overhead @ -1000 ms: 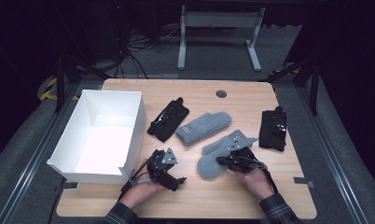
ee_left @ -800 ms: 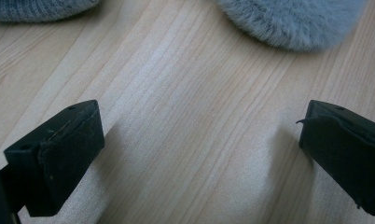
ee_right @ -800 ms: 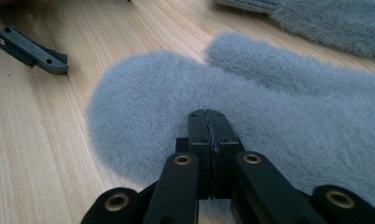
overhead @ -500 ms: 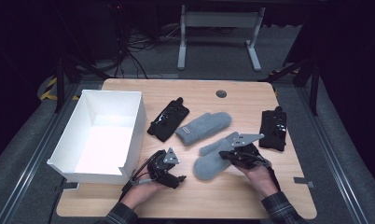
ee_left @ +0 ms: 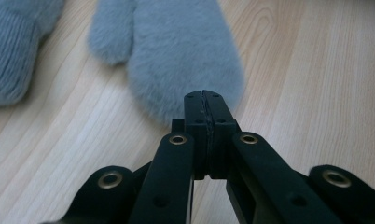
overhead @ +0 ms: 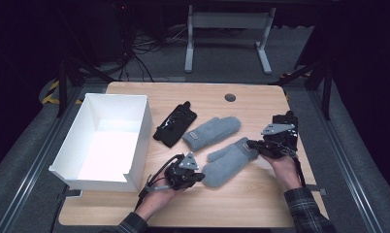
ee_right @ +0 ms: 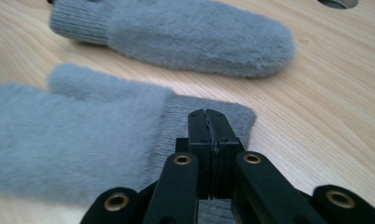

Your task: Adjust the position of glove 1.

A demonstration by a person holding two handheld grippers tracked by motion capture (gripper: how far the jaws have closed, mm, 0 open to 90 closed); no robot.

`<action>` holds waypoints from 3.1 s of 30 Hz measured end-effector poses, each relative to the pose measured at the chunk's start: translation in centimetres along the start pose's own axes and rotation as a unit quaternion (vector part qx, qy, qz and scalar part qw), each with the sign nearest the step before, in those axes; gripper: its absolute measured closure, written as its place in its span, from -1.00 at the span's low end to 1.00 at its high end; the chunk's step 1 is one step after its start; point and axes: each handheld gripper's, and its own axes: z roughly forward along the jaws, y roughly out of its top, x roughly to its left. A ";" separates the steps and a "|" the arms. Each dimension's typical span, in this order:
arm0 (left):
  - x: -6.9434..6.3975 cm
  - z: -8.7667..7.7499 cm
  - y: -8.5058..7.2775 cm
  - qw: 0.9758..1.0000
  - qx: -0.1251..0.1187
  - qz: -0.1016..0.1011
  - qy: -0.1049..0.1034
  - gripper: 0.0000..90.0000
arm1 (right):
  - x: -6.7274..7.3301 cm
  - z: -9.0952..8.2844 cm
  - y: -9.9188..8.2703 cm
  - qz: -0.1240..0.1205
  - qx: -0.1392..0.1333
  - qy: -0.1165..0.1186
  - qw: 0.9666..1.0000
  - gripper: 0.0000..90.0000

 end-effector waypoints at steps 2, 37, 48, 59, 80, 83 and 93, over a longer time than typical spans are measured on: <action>-0.2 0.4 0.5 1.000 -0.004 0.003 -0.006 0.99 | -0.4 0.4 0.3 0.001 -0.001 -0.001 1.000 1.00; 3.0 2.6 1.2 0.998 0.041 -0.027 0.044 0.99 | 2.3 -2.8 -3.7 -0.021 0.059 0.023 0.998 1.00; 4.7 3.4 2.2 0.996 0.032 -0.046 0.064 0.99 | 4.8 -4.3 -5.0 -0.045 0.063 0.053 0.996 1.00; 4.0 0.4 1.6 0.997 0.008 -0.059 0.056 0.96 | 2.5 -4.7 -4.1 -0.040 0.041 0.025 0.998 1.00; 2.2 4.4 2.2 0.997 0.065 -0.039 0.021 0.99 | 5.3 -3.0 -4.9 -0.089 0.085 0.120 0.985 1.00; 2.1 4.7 2.6 0.997 0.063 -0.038 0.022 0.99 | 5.9 -2.7 -4.7 -0.096 0.086 0.136 0.982 1.00; 2.8 5.0 3.4 0.998 0.048 -0.046 0.016 0.99 | 8.7 -0.9 -3.5 -0.121 0.084 0.196 0.970 1.00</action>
